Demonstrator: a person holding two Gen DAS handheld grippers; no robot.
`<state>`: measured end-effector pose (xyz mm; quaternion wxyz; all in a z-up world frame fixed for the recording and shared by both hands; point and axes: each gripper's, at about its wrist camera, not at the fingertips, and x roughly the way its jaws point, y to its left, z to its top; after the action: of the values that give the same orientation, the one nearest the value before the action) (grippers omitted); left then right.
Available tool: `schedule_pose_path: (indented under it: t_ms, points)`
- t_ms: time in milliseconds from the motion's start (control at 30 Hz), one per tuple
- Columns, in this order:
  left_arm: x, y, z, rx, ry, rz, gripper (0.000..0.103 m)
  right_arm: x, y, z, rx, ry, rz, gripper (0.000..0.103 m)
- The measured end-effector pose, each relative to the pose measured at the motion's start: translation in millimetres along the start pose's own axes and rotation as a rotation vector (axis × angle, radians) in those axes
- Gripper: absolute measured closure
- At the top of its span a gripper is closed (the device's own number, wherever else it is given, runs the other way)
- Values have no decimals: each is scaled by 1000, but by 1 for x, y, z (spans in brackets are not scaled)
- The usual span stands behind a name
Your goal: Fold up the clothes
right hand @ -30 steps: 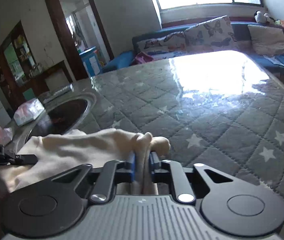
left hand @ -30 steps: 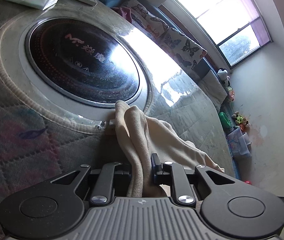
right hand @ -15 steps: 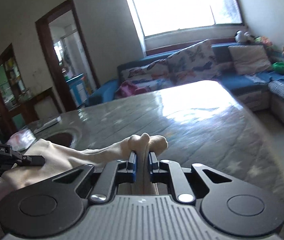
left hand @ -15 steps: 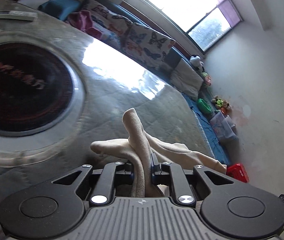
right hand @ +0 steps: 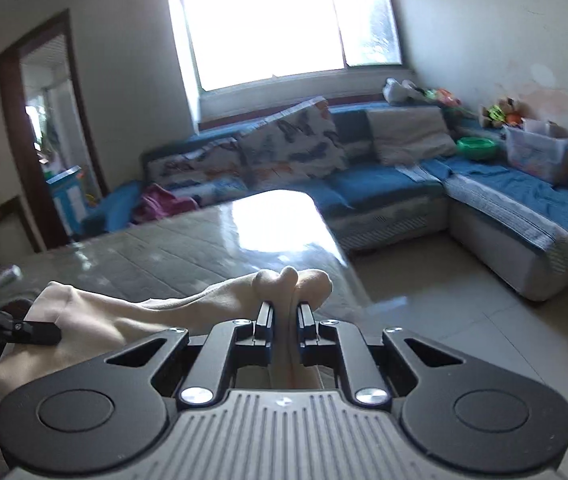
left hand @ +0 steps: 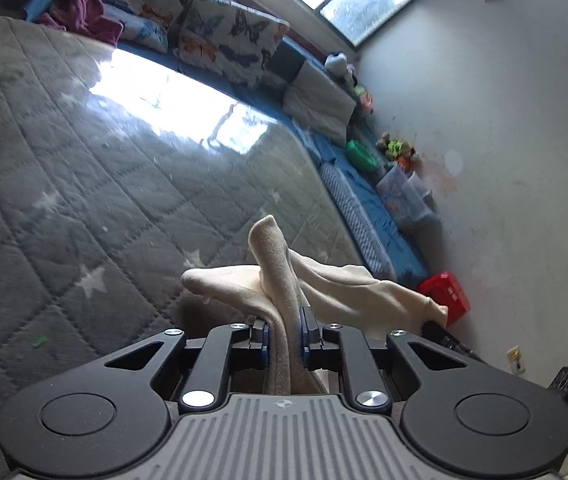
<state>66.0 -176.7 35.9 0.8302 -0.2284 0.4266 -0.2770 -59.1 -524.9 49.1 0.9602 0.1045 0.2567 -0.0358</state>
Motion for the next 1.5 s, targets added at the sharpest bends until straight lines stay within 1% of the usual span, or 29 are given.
schedule_pose_path:
  t_ms: [67, 200, 233, 333, 433, 467, 533, 600, 633, 667, 700, 833, 867, 933, 1000, 1033, 1133, 1200, 1267, 1400, 1500]
  points:
    - [11, 3, -3, 7, 25, 33, 87, 10, -7, -8, 8, 30, -20, 93]
    - [17, 10, -6, 39, 42, 79, 85, 30, -22, -24, 23, 89, -60, 92]
    - [17, 12, -7, 43, 46, 82, 84, 35, -26, -28, 26, 104, -70, 92]
    - [16, 15, -11, 56, 58, 82, 85, 34, -30, -31, 48, 99, -54, 91]
    - [12, 14, -16, 89, 70, 82, 85, 31, -28, -30, 20, 125, -52, 91]
    - [10, 14, -16, 96, 74, 83, 84, 30, -27, -30, 11, 132, -52, 91]
    - [7, 13, -17, 105, 81, 84, 82, 26, -27, -29, -4, 148, -54, 89]
    - [4, 12, -17, 110, 77, 92, 77, 22, -26, -29, -15, 154, -62, 83]
    - [2, 10, -16, 112, 71, 102, 70, 19, -25, -29, -23, 153, -67, 83]
    - [0, 10, -14, 113, 58, 116, 59, 17, -24, -29, -30, 152, -73, 82]
    - [-3, 9, -12, 114, 42, 130, 55, 18, -23, -27, -30, 148, -68, 82]
    - [-18, 7, -4, 110, -33, 153, 54, 21, -17, -19, -28, 128, -43, 82]
    - [-20, 5, -3, 114, -42, 147, 55, 22, -15, -17, -28, 123, -36, 82]
    - [-22, -1, -3, 127, -53, 124, 55, 24, -12, -13, -27, 114, -24, 82]
    - [-20, -11, -6, 156, -45, 85, 58, 26, -9, -9, -27, 104, -12, 82]
    - [-16, -18, -7, 173, -34, 62, 62, 27, -8, -7, -26, 99, -5, 82]
    - [-1, -36, -16, 230, 8, 0, 62, 43, -3, -7, -29, 118, 4, 82]
    - [10, -46, -22, 270, 35, -22, 62, 53, -1, -8, -31, 132, 4, 82]
    - [20, -52, -28, 303, 62, -32, 62, 62, 1, -9, -41, 146, -2, 82]
    - [36, -56, -39, 350, 102, -20, 62, 68, 5, -9, -80, 157, -10, 82]
    - [38, -54, -44, 375, 101, -20, 62, 61, 13, -3, -95, 147, 22, 81]
